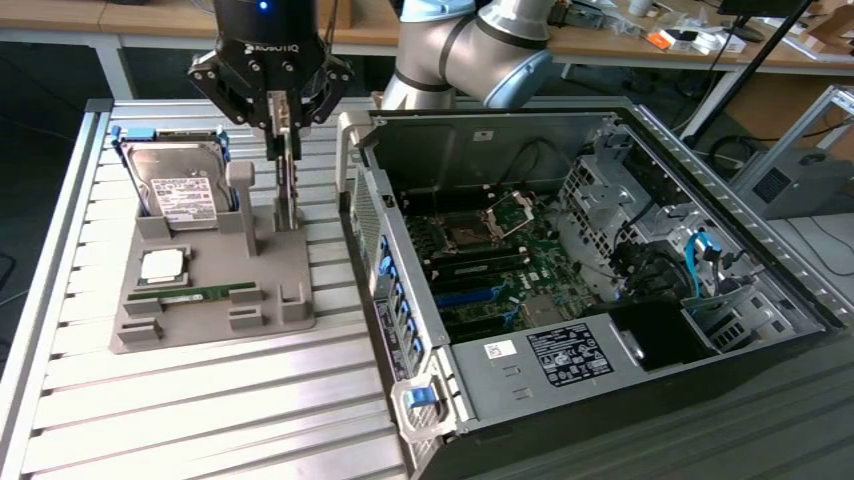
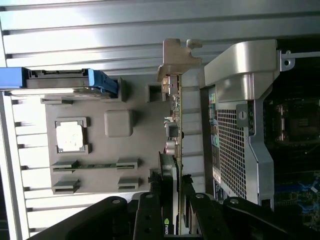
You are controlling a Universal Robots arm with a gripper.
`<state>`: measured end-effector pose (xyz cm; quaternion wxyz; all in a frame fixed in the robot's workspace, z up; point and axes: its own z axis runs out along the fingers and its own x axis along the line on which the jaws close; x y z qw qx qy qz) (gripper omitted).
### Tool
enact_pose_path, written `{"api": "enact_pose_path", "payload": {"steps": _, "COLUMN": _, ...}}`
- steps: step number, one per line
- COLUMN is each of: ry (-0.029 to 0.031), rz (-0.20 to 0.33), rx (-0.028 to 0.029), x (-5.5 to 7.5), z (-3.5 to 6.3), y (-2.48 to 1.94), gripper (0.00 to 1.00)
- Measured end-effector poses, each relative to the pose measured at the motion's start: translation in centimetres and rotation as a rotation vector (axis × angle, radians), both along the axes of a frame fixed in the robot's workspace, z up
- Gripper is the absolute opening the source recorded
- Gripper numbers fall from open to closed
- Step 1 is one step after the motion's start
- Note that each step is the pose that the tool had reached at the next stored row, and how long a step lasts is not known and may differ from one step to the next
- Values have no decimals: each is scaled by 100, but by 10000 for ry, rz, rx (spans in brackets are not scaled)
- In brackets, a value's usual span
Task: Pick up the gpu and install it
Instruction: 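Pick up the gpu and move the gpu toward the slot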
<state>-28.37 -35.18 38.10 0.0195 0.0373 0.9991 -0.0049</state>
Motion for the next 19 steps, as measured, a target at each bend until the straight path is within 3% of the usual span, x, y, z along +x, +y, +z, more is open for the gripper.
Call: {"api": "enact_pose_path", "payload": {"steps": 19, "ry": 0, "rz": 0, "rx": 0, "x": 0, "z": 211, "y": 0, "gripper": 27}}
